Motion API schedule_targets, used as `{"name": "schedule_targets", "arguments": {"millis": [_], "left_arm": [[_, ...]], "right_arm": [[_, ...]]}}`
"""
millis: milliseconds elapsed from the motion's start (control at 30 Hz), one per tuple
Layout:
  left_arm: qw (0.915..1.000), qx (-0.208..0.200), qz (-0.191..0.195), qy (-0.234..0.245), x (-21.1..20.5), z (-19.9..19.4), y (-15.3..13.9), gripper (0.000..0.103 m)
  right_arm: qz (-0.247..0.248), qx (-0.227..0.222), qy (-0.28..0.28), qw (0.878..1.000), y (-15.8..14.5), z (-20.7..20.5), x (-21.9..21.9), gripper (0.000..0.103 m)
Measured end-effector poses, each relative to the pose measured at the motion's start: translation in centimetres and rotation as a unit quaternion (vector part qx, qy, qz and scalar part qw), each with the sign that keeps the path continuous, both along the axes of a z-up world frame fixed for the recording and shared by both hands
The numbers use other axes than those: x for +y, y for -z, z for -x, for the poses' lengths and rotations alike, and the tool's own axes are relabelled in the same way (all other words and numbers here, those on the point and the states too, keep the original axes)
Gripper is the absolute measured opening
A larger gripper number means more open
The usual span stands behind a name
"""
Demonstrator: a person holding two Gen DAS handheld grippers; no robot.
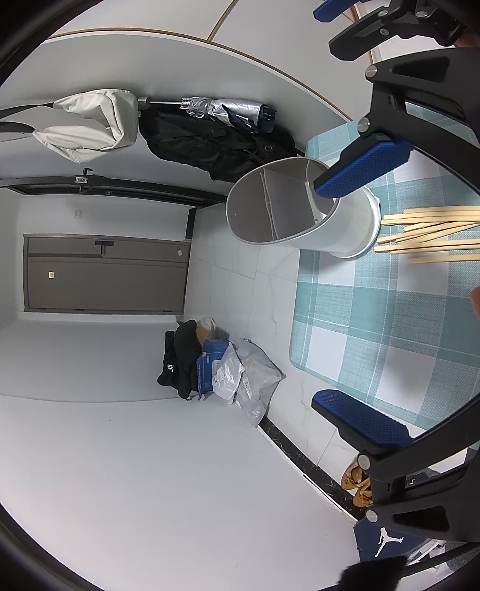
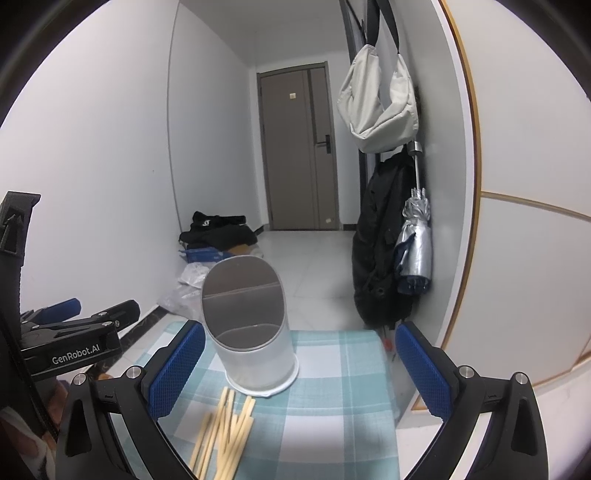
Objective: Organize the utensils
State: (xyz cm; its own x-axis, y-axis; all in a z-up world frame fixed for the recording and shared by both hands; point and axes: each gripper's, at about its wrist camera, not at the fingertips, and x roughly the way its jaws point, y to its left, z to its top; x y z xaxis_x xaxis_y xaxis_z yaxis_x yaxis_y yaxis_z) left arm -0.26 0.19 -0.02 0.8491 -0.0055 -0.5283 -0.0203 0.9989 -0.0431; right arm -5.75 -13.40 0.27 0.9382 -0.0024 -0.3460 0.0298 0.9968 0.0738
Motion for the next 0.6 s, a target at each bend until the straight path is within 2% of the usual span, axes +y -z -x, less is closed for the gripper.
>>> {"name": "schedule_targets", "arguments": {"millis": [600], "left_arm": [[1.0,-0.004,0.002,0.005,0.01,0.27,-0.09,0.102]], "right_arm": [[-0.02,0.006,-0.027,0.999,0.09,0.11,0.11,0.103]]}}
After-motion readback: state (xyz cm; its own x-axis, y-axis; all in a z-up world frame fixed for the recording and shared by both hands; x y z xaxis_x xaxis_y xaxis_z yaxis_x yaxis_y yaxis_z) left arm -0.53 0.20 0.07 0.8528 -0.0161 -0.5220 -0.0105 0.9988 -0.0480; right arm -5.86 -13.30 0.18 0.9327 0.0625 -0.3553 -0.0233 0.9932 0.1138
